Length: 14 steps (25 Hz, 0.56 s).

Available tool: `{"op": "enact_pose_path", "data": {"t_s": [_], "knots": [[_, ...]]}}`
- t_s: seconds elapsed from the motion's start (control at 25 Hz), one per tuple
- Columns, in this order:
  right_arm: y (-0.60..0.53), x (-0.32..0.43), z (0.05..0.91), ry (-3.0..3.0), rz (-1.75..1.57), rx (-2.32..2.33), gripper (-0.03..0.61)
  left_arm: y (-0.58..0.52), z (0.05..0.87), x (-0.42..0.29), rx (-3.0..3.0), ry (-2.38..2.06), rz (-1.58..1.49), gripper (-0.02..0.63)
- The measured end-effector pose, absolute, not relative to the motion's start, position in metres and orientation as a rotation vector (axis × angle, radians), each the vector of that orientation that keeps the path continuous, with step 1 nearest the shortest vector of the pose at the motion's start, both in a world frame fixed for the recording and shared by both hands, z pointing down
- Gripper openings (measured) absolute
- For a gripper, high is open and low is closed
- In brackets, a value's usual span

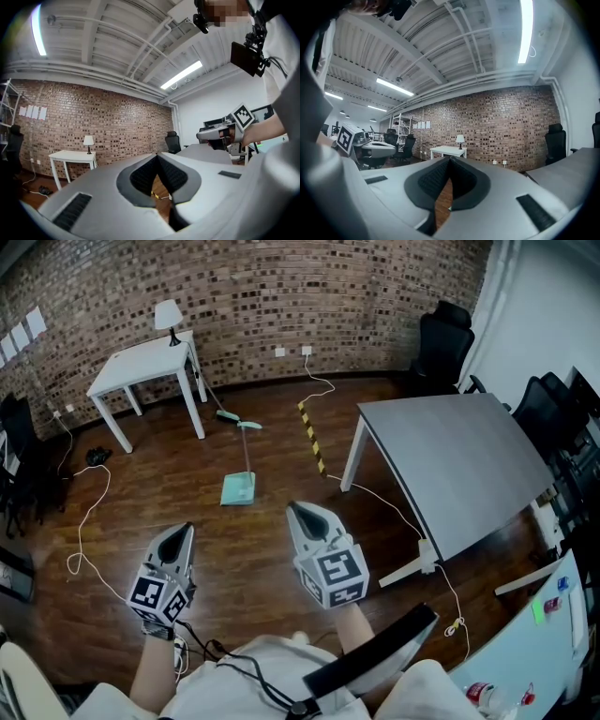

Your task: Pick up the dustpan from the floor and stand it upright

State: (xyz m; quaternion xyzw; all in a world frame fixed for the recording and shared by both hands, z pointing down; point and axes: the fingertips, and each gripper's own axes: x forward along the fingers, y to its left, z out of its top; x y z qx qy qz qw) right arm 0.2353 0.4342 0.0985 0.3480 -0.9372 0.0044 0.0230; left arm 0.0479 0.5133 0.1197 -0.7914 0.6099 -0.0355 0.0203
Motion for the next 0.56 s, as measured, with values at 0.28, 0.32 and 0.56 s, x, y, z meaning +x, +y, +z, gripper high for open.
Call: {"op": "enact_pose_path", "data": {"t_s": [0.28,0.32,0.56], "knots": [[0.4311,0.2322,0.1031,-2.899,0.037,1.091,-0.023,0.5096,0.1245,0.0434,-2.476,1.887,-0.109,-0.005],[0.4306,0.2316,0.1034,-2.898,0.034,1.089,-0.023,0.5088,0.125,0.0428,-2.476,1.886,-0.108,-0.005],[0.4266,0.2288,0.1069,-2.891,0.035,1.098,-0.023,0.5044,0.1309,0.0405,-2.489,1.877,-0.115,-0.005]]}}
